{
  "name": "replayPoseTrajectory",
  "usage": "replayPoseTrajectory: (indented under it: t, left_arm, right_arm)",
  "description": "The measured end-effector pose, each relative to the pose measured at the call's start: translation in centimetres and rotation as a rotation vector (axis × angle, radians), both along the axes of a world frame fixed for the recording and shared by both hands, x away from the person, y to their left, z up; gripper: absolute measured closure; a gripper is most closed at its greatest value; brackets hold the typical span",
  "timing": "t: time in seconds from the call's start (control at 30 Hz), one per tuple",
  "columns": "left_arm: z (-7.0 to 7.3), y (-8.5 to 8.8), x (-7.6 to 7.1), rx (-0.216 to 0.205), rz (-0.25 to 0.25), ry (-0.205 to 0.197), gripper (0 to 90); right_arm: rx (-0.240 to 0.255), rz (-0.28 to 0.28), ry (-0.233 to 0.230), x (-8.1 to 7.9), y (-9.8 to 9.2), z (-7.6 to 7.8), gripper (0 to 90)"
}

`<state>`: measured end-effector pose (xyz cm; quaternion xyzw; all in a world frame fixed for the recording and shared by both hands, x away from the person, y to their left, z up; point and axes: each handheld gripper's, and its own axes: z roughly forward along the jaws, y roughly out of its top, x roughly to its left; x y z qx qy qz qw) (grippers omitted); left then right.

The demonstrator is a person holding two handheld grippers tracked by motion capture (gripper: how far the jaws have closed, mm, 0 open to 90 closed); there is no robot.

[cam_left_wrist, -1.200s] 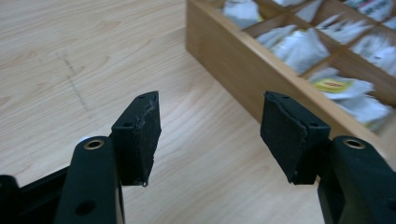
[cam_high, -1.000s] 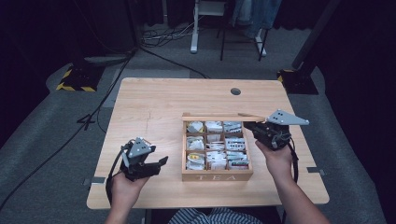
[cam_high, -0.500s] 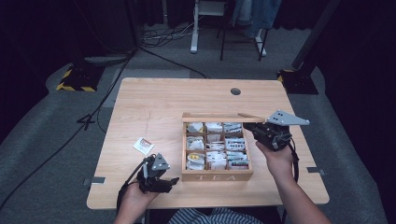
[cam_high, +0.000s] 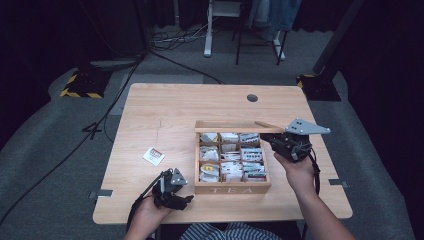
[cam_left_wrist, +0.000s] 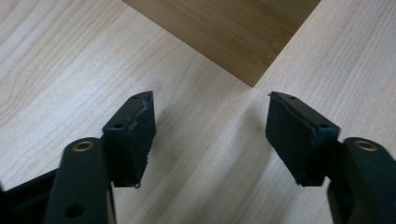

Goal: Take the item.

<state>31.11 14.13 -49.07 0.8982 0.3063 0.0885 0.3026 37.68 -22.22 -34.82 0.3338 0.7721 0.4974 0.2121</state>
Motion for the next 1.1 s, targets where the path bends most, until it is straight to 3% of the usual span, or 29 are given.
replayPoseTrajectory:
  t: [0.2,0.73,1.1]
  left_arm:
    - [-1.3,0.5,0.2,-0.097,-0.038,-0.073,14.8]
    - [-1.3,0.4,0.4,-0.097,-0.044,-0.071,15.0]
    - [-1.3,0.4,0.5,-0.098,-0.049,-0.071,15.0]
  right_arm:
    - [-0.012,0.008,0.016,-0.2,0.0,0.0,85.0]
    - [-0.059,0.025,0.046,-1.5,-0.6,0.0,82.9]
    - [-0.079,0.042,0.145,-2.2,-1.4,0.4,77.7]
